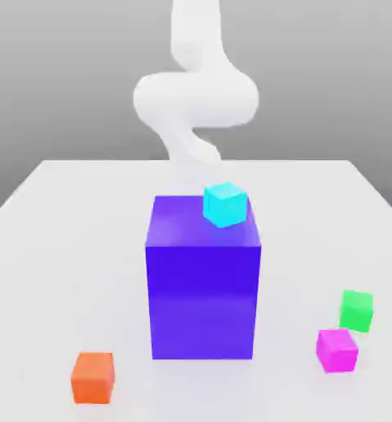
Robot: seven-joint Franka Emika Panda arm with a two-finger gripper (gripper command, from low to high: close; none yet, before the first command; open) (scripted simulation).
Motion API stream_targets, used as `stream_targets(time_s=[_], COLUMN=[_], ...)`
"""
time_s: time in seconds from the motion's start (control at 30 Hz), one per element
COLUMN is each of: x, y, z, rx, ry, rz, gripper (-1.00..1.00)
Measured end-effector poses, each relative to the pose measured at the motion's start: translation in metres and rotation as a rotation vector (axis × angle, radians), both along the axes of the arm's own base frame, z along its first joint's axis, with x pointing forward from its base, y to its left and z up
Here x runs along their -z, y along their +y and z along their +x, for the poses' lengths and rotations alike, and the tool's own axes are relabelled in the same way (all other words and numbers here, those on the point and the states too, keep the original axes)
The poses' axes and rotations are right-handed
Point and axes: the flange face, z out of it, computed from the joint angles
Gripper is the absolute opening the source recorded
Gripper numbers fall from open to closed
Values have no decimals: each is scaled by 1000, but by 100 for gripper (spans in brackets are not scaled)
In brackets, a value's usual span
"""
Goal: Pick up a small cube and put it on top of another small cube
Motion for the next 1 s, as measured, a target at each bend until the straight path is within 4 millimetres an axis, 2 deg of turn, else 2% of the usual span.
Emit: stream_targets(time_s=[0.1, 0.2, 0.3, 0.4, 0.53, 0.67, 0.8, 0.97, 1.0], x=[56, 113, 172, 232, 313, 392, 465, 528, 537], y=[28, 57, 87, 116, 152, 191, 205, 208, 208], z=[35, 59, 73, 78, 69, 41, 9, 2, 1], rx=[-161, -322, -491, -665, -905, -1175, -1401, -1450, -1451], ry=[86, 165, 239, 308, 394, 469, 541, 555, 555], rz=[-96, -183, -264, -339, -429, -511, -565, -573, -573], gripper=[0, 0, 0, 0, 0, 0, 0, 0, -100])
